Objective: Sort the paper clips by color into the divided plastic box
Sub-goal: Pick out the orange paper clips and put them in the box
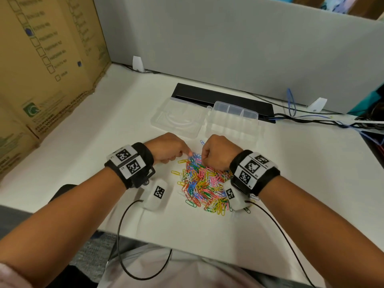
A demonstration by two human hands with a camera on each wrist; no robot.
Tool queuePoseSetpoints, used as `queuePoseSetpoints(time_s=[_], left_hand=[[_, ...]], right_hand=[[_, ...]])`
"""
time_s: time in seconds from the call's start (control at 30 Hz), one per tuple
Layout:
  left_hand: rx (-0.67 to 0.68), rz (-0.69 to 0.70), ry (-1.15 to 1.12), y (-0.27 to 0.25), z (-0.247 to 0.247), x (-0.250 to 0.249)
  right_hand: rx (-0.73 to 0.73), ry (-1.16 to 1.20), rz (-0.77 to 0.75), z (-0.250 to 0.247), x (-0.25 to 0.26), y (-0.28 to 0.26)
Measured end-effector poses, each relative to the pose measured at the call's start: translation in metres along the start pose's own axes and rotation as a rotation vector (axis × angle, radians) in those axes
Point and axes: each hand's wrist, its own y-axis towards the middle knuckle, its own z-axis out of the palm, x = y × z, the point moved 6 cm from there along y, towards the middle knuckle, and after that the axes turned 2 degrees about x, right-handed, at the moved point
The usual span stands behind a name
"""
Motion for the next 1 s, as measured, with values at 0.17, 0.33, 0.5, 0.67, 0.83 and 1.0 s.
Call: queuePoseSetpoints(time_s=[0.17, 0.33, 0.5, 0.67, 0.83, 1.0], left_hand=[[-0.010, 0.113, 0.374, -0.009, -0.012, 0.001], [0.017, 0.194, 0.516, -0.012, -0.001, -0.012], [0.014, 0.223, 0.628, -0.009, 0.004, -0.015], [-0.015, 0.233, 0.628, -0.004, 0.002, -0.012], [-0.010, 0.255, 0.667, -0.002, 0.003, -0.014], [0.003, 0.223, 0.497, -0.006, -0.007, -0.012]], right_hand=[[0.037, -0.043, -0.004, 0.000, 0.000, -0.001], [0.020, 0.050, 0.000, -0.008, -0.008, -0.009], [-0.006, 0.138, 0.014, -0.013, -0.011, -0.012], [-0.024, 0.134, 0.016, -0.011, -0.010, -0.008], [-0.076, 0.186, 0.007, -0.010, -0.010, -0.004], [-0.051, 0.217, -0.081, -0.010, 0.013, -0.002]])
